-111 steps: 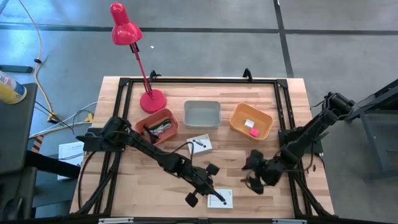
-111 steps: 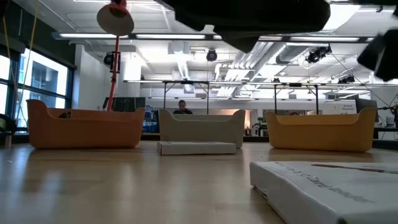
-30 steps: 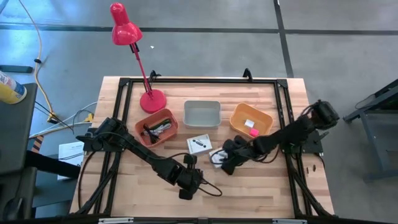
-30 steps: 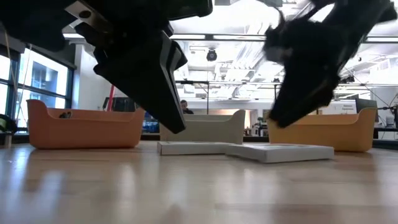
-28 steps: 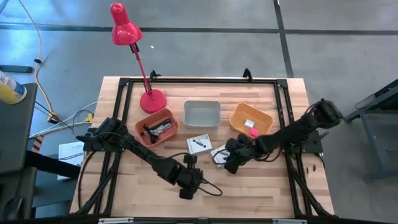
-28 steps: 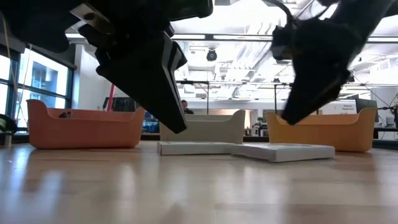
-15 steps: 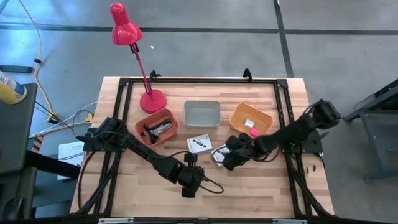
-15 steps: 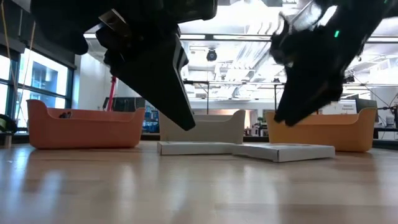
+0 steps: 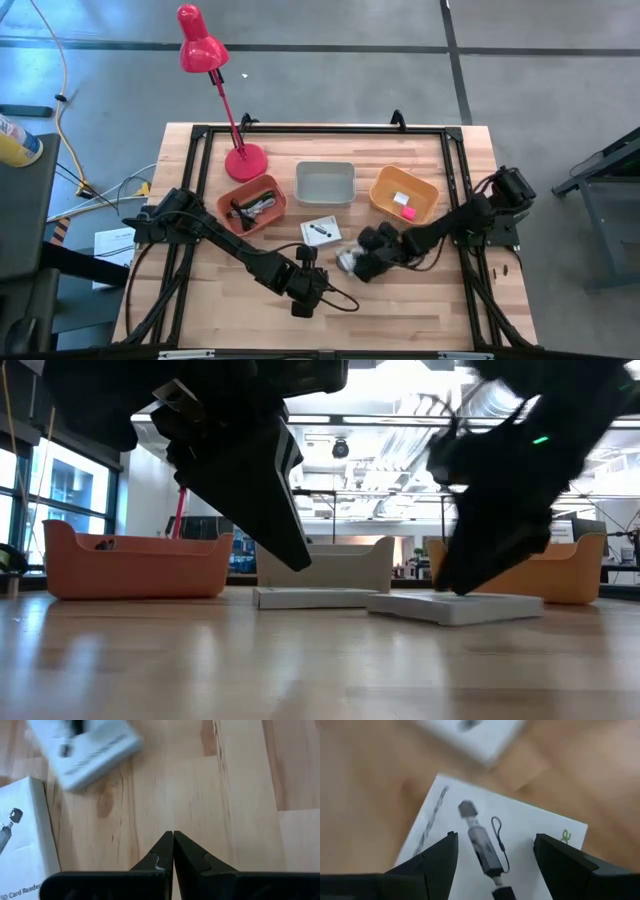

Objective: Pick and place items into bin
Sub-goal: Put the bottom white card reader box into the gray bin

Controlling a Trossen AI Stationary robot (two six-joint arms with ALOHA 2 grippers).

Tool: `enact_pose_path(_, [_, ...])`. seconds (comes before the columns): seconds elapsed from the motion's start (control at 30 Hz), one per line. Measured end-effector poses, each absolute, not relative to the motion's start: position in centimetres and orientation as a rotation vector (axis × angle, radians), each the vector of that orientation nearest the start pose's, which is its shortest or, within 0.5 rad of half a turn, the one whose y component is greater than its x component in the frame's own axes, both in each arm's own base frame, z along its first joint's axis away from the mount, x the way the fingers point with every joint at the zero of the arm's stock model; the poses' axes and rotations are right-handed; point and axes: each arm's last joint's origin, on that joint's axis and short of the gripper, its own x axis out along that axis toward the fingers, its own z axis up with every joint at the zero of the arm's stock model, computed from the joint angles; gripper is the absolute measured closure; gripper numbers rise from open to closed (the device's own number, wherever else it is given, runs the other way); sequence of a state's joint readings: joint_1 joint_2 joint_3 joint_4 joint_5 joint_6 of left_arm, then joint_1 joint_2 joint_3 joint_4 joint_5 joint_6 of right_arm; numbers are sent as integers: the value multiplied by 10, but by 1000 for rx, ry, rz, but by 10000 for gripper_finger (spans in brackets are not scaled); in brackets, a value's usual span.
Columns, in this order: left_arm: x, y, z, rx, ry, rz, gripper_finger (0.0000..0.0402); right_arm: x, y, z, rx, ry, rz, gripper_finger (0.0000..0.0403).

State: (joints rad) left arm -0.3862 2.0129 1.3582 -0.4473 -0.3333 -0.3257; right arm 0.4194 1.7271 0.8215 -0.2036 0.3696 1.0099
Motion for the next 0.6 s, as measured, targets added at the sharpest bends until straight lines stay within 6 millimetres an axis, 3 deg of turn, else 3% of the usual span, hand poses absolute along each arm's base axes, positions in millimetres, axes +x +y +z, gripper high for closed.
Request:
enact_pose_path(0.27, [381, -144, 156, 119, 1018, 105, 401, 268, 155, 126, 293, 952, -126, 153])
enact_pose_path(0.43, [381, -143, 156, 140, 1005, 137, 401, 262, 161, 131, 276, 907, -147, 153])
enact_pose_path(0.6, [387, -134, 158, 186, 965, 165, 401, 260, 160, 155, 278, 806, -145, 153])
